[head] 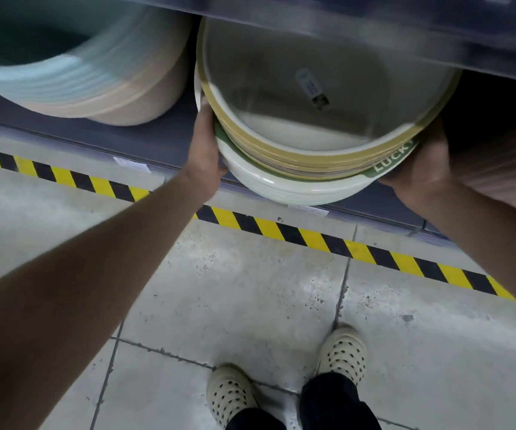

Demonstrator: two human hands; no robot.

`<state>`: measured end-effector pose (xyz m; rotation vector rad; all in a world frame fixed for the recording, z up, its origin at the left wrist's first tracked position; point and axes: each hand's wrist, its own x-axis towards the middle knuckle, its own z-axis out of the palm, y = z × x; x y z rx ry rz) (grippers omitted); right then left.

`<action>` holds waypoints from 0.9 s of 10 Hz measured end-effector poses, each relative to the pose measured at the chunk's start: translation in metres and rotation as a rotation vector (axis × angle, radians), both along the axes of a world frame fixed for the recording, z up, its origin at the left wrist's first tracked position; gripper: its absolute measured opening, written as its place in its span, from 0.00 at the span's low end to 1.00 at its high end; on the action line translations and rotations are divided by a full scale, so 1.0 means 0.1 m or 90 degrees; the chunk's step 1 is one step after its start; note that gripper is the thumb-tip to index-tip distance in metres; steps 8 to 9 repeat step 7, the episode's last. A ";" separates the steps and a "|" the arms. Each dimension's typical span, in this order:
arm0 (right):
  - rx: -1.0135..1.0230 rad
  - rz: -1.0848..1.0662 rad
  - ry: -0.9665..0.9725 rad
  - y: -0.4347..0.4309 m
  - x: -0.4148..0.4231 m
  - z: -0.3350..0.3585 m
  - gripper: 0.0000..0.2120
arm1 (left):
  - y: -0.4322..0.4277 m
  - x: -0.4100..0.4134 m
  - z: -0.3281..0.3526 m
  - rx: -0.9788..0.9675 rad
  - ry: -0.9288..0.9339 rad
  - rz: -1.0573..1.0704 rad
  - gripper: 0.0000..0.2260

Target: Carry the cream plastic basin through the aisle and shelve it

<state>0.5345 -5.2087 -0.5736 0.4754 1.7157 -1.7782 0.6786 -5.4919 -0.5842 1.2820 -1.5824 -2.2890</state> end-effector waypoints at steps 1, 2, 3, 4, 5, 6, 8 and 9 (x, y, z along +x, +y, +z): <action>0.039 -0.051 -0.007 -0.06 0.18 0.00 0.33 | 0.34 0.23 -0.01 0.020 -0.070 -0.010 0.37; 0.049 -0.070 0.007 -0.07 0.32 0.00 0.20 | 0.31 0.21 -0.03 0.012 -0.080 0.017 0.33; 0.066 -0.044 0.022 -0.07 0.45 -0.02 0.22 | 0.21 0.21 0.02 -0.012 -0.084 0.024 0.28; 0.098 -0.033 0.023 -0.10 0.50 0.07 0.27 | 0.11 0.23 0.08 0.002 -0.110 0.019 0.25; 0.166 0.038 0.023 -0.03 0.54 0.18 0.28 | 0.09 0.25 0.26 0.025 -0.152 -0.025 0.24; 0.258 0.134 0.097 0.07 0.77 0.51 0.22 | 0.22 0.45 0.61 -0.083 -0.258 -0.219 0.25; 0.277 0.169 0.123 0.19 1.09 0.95 0.21 | 0.34 0.76 0.93 -0.229 -0.272 -0.335 0.28; 0.277 0.169 0.123 0.19 1.09 0.95 0.21 | 0.34 0.76 0.93 -0.229 -0.272 -0.335 0.28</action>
